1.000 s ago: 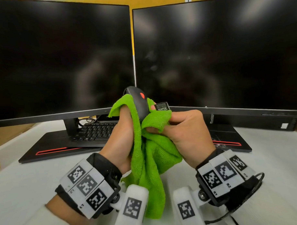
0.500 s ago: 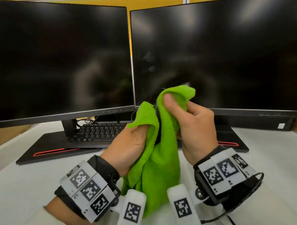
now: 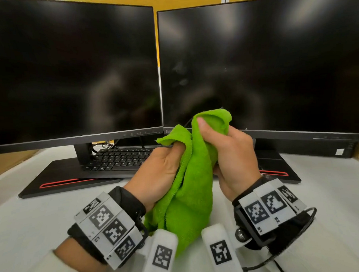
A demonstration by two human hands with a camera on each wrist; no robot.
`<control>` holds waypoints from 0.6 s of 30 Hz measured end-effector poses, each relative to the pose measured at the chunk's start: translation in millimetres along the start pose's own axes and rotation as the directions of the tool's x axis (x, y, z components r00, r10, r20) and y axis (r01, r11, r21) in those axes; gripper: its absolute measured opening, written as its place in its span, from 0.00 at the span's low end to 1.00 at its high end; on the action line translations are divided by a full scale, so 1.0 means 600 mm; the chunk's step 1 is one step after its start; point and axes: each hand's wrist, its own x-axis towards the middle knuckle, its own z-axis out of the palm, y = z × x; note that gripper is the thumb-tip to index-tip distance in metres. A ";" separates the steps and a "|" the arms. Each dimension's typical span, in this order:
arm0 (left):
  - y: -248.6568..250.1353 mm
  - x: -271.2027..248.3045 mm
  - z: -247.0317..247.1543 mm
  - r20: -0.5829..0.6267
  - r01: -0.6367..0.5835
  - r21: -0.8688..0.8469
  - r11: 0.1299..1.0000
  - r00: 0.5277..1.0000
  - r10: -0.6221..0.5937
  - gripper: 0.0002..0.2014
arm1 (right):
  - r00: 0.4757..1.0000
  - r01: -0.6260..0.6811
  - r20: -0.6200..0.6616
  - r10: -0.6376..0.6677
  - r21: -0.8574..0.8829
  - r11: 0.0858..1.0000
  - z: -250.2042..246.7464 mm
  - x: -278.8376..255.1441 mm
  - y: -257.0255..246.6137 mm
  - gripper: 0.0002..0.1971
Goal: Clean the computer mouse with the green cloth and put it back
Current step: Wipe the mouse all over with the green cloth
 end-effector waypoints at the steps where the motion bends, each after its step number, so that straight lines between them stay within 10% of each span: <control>1: -0.002 0.001 0.000 -0.005 0.000 0.001 1.000 1.000 0.000 0.32 | 0.999 -0.020 -0.032 0.020 -0.008 1.000 -0.002 0.003 -0.003 0.08; 9: -0.009 -0.001 0.006 0.046 -0.067 -0.031 0.997 0.997 0.068 0.19 | 0.981 -0.026 -0.195 0.003 -0.112 0.993 -0.001 0.025 0.016 0.19; 14: -0.011 0.012 -0.006 -0.140 -0.120 -0.086 0.989 0.984 0.107 0.24 | 0.995 -0.057 0.075 0.063 -0.071 0.996 0.006 0.014 0.030 0.13; 18: -0.011 0.018 -0.005 -0.222 -0.158 -0.220 0.962 0.969 0.108 0.16 | 0.969 -0.028 0.246 0.036 -0.037 0.999 0.012 0.007 0.041 0.29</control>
